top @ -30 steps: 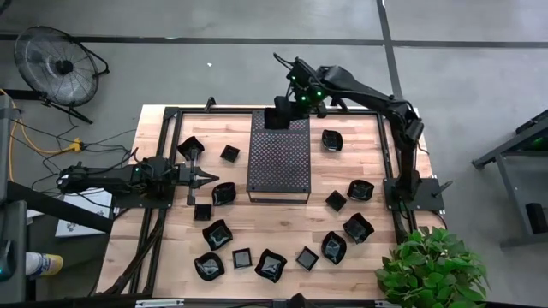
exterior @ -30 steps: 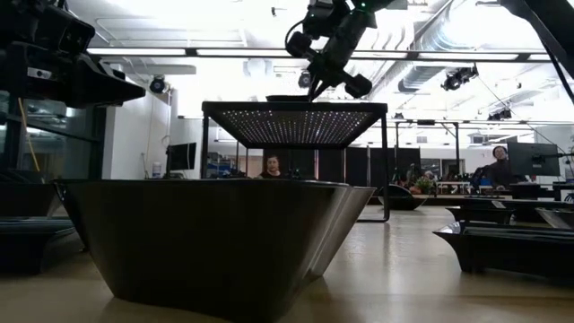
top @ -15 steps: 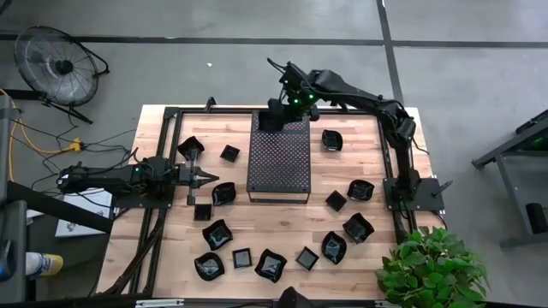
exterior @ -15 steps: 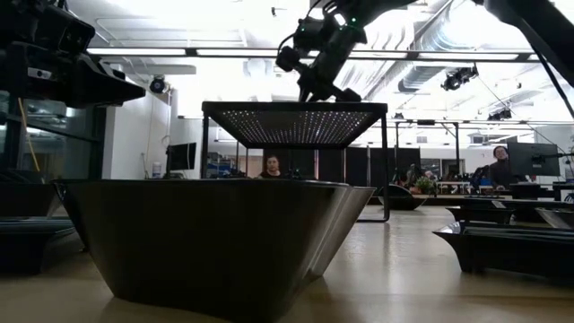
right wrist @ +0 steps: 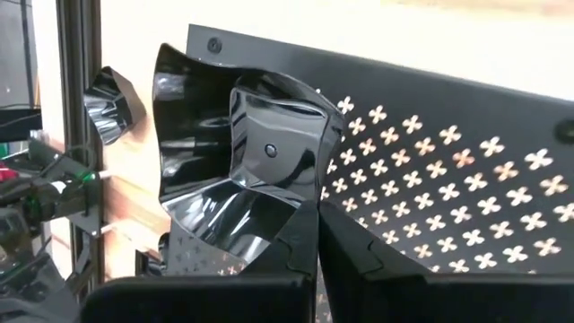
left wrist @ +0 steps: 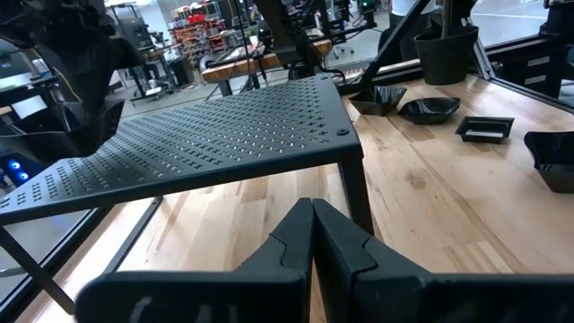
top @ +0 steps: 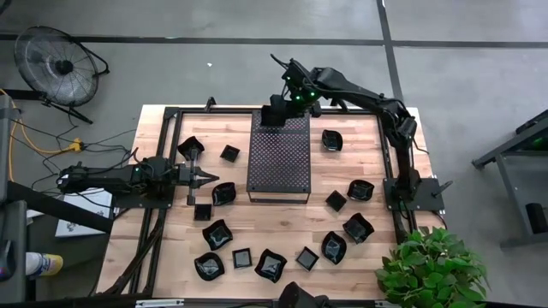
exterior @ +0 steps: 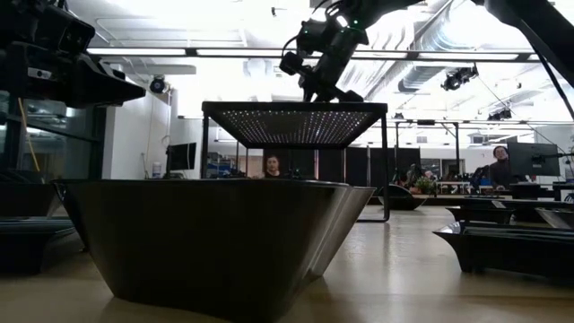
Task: Pick & Place Mini shaped plates
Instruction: Put the black distorted square plate on the shelf
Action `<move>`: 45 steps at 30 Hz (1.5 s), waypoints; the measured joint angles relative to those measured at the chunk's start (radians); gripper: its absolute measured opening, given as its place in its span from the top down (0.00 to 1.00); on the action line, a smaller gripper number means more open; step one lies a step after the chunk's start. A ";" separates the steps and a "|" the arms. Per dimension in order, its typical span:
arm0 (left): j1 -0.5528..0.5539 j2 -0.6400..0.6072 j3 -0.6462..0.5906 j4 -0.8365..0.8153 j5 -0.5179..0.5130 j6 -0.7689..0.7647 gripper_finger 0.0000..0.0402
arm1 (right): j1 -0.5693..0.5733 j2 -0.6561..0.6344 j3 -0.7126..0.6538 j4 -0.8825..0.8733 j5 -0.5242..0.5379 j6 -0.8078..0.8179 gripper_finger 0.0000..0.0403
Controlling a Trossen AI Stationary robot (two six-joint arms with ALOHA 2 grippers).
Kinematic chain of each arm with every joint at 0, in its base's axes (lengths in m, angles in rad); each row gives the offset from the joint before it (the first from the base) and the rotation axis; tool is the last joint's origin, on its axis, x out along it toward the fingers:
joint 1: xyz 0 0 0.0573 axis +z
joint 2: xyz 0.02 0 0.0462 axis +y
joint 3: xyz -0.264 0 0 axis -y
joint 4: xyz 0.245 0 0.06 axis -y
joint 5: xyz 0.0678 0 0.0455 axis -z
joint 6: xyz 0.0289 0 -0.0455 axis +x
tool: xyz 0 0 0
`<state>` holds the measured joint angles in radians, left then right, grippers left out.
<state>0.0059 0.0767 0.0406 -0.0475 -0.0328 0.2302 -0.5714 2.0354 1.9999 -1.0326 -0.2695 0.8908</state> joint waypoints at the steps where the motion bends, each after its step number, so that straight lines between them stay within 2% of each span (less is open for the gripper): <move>1: 0.000 0.000 0.000 0.000 0.000 0.000 1.00 | -0.001 0.000 0.000 0.001 0.001 -0.005 1.00; 45: 0.000 0.000 0.000 0.000 -0.001 0.000 1.00 | 0.011 0.014 0.000 -0.002 0.016 -0.037 0.98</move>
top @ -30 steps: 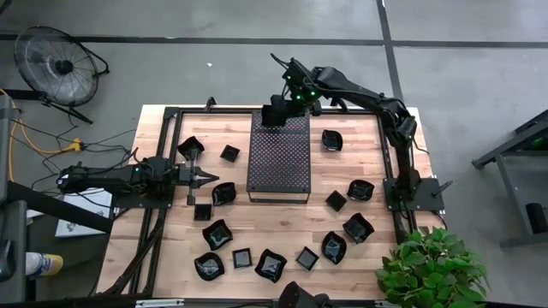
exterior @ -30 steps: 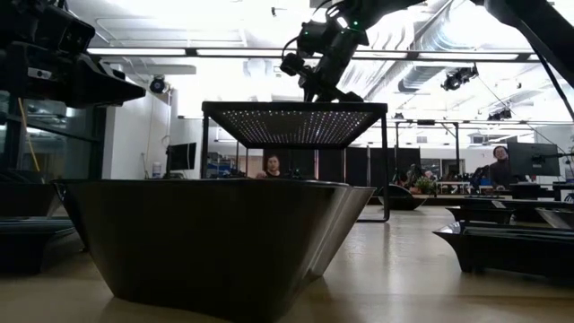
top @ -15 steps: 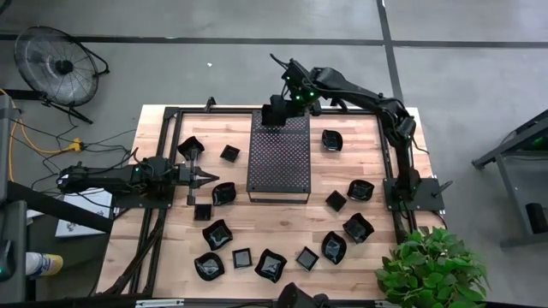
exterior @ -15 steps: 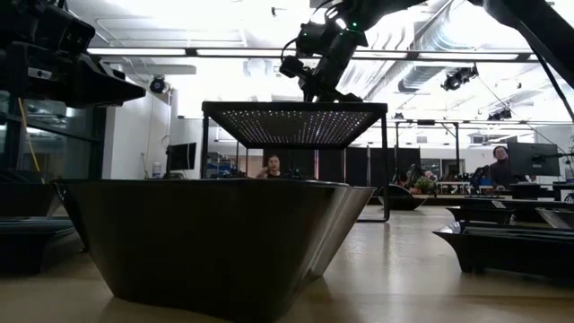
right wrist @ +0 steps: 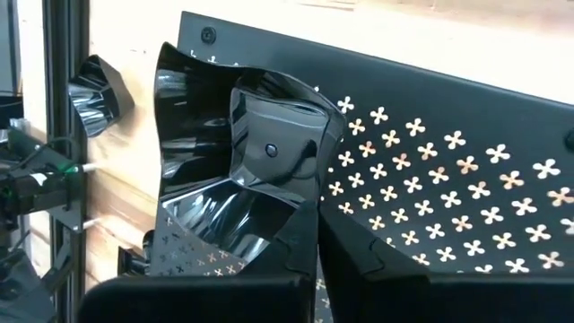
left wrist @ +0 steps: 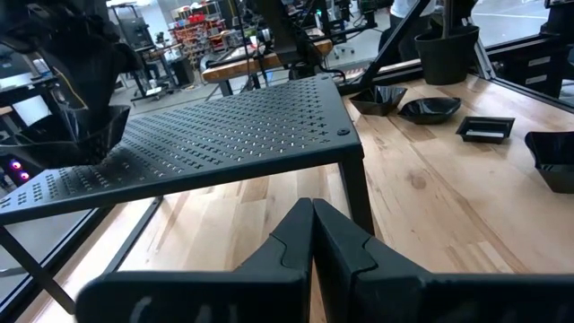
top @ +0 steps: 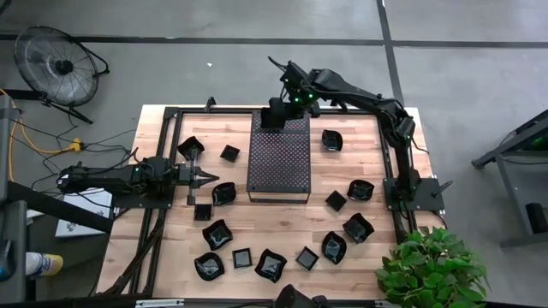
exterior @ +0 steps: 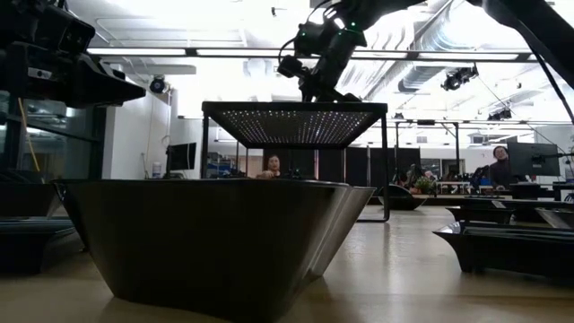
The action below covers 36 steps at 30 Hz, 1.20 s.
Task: Pick & Place Mini shaped plates
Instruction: Put the black distorted square plate on the shelf, then stack the black distorted square plate on top of the other black distorted square plate on the shelf
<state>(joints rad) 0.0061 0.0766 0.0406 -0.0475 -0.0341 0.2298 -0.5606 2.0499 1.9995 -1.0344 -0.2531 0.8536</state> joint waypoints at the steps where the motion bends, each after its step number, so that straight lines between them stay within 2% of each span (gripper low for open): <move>1: 0.000 0.000 0.000 0.000 0.000 0.000 1.00 | 0.000 0.000 0.000 0.000 0.000 -0.001 0.98; 10: 0.000 0.000 0.000 0.000 0.000 0.000 1.00 | 0.001 0.000 0.000 0.000 -0.003 -0.002 0.92; 18: 0.000 0.000 0.000 0.000 0.000 0.000 1.00 | 0.001 0.000 0.000 0.000 -0.005 -0.015 0.92; 25: 0.000 0.000 0.000 0.000 0.000 0.000 1.00 | -0.002 0.000 0.000 -0.015 -0.082 -0.061 0.82; 30: 0.000 0.000 0.000 0.000 0.000 0.000 1.00 | -0.007 -0.008 0.000 -0.102 -0.103 -0.126 0.75; 36: 0.000 0.000 0.000 0.000 0.000 0.000 1.00 | -0.018 -0.056 0.000 -0.245 -0.094 -0.184 0.73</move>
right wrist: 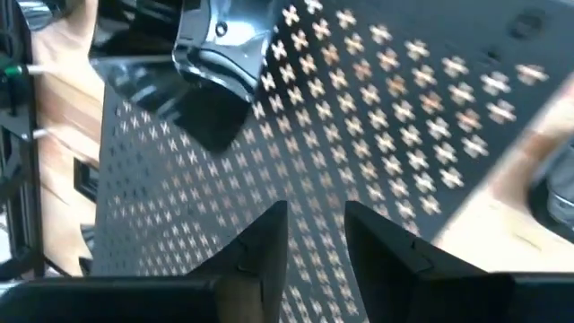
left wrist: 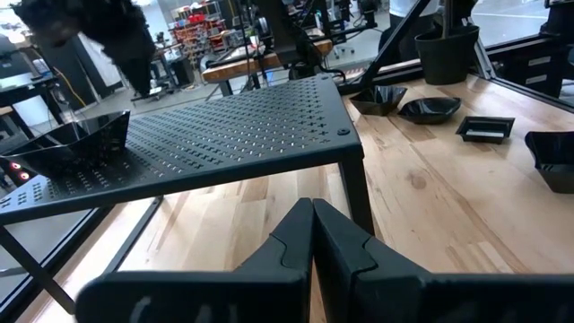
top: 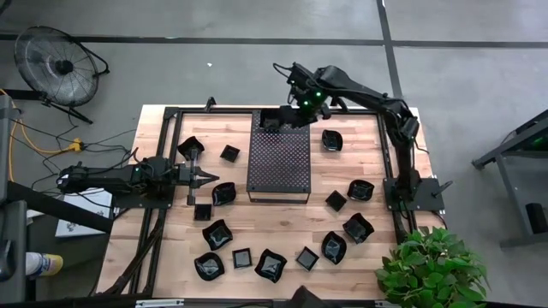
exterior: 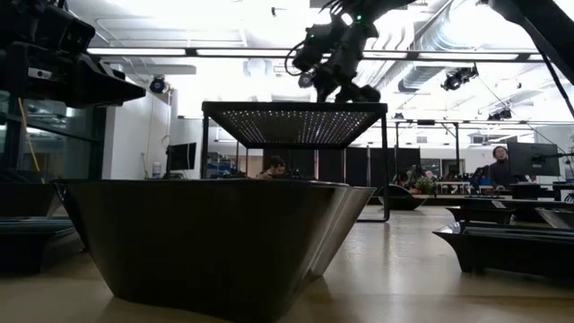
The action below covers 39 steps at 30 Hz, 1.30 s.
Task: Pick & Place Mini shaped plates
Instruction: Stack the black distorted square plate on top of the other black distorted square plate on the shelf
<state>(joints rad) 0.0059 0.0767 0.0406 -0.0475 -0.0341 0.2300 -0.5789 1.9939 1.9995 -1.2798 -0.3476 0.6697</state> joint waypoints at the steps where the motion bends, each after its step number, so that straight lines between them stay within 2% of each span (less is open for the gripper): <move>1: 0.000 0.000 0.000 0.000 0.000 0.000 1.00 | -0.002 -0.017 0.000 -0.019 0.004 -0.005 0.73; 10: 0.000 0.000 0.000 0.000 0.000 0.000 1.00 | 0.028 -0.172 0.000 -0.177 0.119 -0.065 0.73; 20: 0.000 0.000 0.000 0.000 0.000 0.000 1.00 | 0.244 -0.237 0.000 -0.259 0.275 -0.113 0.73; 34: 0.000 0.000 0.000 0.000 0.000 0.000 1.00 | 0.633 -0.232 0.000 -0.286 0.536 0.122 0.73; 39: 0.000 0.000 0.000 0.000 0.000 0.000 1.00 | 0.735 -0.233 -0.029 -0.277 0.576 0.250 0.73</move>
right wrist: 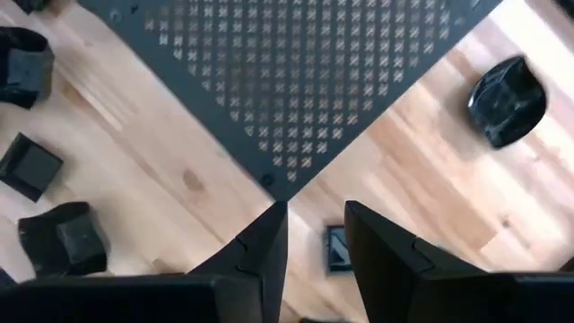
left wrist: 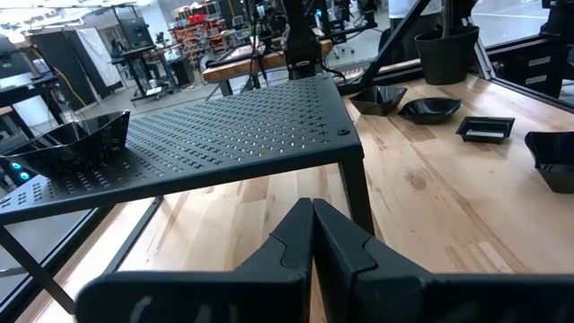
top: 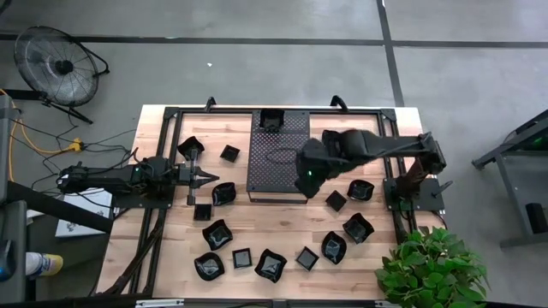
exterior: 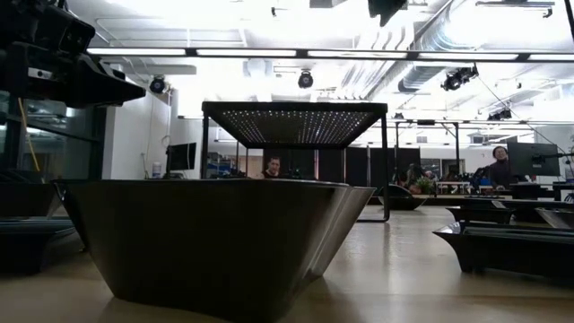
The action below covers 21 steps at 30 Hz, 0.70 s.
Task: Pick & Place Mini shaped plates
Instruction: Stack the black distorted square plate on top of the other black distorted square plate on the shelf
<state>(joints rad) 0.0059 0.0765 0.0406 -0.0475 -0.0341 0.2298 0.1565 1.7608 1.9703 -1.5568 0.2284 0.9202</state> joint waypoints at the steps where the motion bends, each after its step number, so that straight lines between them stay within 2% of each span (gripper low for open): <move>1: 0.000 0.000 0.000 0.000 0.000 0.000 1.00 | 0.021 -0.001 -0.025 0.007 -0.003 0.016 0.73; 3: 0.000 0.000 0.000 0.000 0.000 0.000 1.00 | 0.062 0.000 -0.082 0.018 -0.031 0.045 0.73; 7: 0.000 0.000 0.000 0.000 0.000 0.000 1.00 | 0.113 0.002 -0.218 0.076 -0.161 0.110 0.73; 14: 0.000 0.000 0.000 0.000 0.000 0.000 1.00 | 0.137 0.002 -0.453 0.242 -0.377 0.266 0.73; 21: 0.000 0.000 0.000 0.000 0.000 0.000 1.00 | 0.159 0.002 -0.630 0.344 -0.477 0.430 0.73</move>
<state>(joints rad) 0.0060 0.0767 0.0405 -0.0475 -0.0340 0.2302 0.3159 1.7626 1.3408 -1.2125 -0.2484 1.3507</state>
